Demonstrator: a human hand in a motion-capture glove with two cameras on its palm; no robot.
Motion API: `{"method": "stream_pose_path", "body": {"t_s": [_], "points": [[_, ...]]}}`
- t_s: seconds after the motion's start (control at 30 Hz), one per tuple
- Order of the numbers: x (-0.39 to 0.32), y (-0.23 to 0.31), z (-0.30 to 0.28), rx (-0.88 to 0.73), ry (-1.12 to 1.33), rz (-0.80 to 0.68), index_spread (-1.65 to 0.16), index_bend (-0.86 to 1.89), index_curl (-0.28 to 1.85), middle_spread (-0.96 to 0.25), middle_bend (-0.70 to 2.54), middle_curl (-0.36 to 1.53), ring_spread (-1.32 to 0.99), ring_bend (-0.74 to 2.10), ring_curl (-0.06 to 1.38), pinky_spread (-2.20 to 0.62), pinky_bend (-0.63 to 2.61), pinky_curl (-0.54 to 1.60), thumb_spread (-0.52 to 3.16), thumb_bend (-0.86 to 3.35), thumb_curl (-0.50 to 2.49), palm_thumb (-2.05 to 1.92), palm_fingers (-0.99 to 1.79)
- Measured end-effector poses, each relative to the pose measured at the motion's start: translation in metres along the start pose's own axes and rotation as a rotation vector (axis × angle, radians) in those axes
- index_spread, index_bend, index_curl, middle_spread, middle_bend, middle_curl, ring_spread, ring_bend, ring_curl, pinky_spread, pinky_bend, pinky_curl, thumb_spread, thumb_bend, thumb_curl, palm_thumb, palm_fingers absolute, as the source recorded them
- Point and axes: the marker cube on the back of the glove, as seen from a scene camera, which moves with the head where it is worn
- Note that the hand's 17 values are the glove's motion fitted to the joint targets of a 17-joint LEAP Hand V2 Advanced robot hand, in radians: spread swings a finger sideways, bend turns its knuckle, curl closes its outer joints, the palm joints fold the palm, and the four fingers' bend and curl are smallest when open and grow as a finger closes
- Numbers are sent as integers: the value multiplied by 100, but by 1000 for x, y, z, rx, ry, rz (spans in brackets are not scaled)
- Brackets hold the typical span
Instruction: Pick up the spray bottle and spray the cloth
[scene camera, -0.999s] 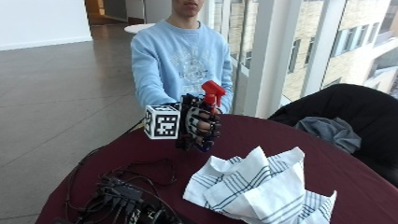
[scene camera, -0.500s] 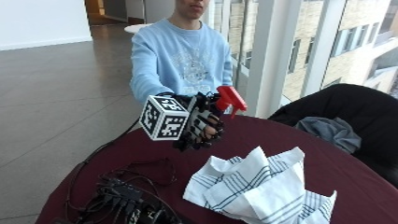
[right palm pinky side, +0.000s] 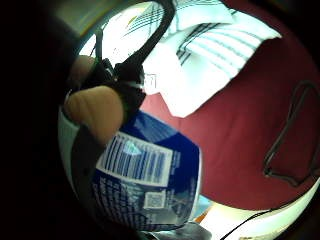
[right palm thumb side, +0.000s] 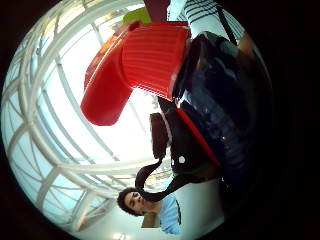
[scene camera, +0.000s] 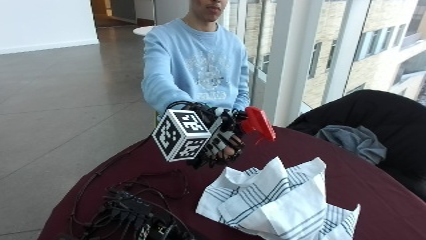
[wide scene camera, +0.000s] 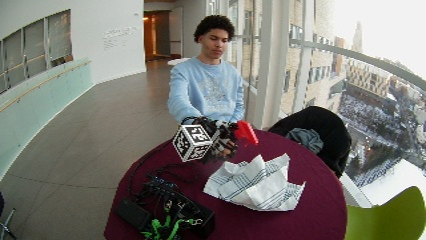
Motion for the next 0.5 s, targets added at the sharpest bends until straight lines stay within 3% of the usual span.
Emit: {"method": "stream_pose_path", "body": {"t_s": [0.5], "points": [[-10,9,-3,10,8,12,-16,17,43,-6,29,48,4,39,41,27,15,24,122,-2,31,54,107]]}}
